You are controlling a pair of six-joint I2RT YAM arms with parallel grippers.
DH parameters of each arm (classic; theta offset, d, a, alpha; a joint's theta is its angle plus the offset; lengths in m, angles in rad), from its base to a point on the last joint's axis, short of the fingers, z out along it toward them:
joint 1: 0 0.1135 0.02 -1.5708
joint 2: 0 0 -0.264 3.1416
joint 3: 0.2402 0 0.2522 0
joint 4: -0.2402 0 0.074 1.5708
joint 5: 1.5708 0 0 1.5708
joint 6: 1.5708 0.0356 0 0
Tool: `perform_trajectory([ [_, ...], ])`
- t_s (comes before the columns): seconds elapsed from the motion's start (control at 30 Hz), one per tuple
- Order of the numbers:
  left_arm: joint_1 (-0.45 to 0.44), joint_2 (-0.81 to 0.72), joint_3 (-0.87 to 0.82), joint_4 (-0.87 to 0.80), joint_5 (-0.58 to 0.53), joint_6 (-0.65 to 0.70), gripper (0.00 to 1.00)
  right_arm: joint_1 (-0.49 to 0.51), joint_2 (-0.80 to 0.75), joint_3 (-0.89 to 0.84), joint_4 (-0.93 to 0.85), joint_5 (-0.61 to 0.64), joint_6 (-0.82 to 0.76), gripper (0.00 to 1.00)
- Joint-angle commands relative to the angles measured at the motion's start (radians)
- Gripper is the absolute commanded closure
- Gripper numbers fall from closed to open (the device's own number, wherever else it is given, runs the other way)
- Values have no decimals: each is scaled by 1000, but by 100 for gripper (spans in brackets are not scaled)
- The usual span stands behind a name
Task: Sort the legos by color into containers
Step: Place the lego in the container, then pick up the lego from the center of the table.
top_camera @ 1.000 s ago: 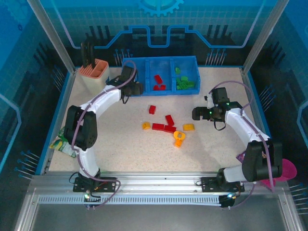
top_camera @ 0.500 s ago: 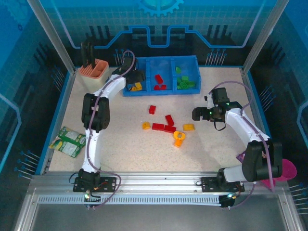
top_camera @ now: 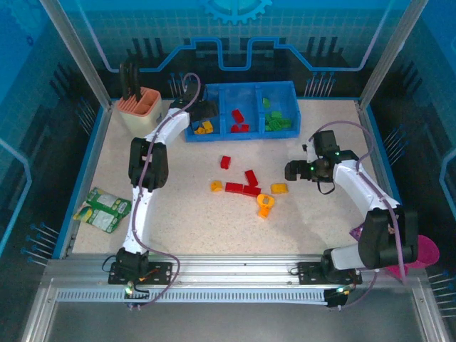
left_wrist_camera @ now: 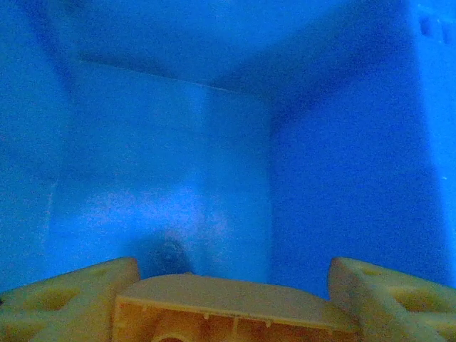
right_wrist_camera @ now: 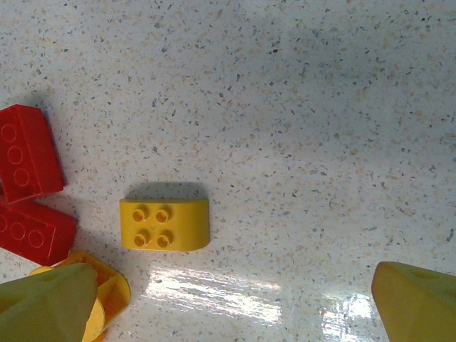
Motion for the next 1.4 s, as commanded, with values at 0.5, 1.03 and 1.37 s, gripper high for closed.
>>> perform_trajectory([
  [0.5, -8, -324, -313, 88, 88, 87, 24, 80, -13, 48, -40, 20, 6, 0],
  [1.03, -349, -690, -802, 229, 257, 603, 13, -104, -282, 78, 14, -62, 69, 0],
  [1.37, -566, -442, -638, 108, 290, 766, 13, -118, -344, 53, 42, -119, 74, 0],
])
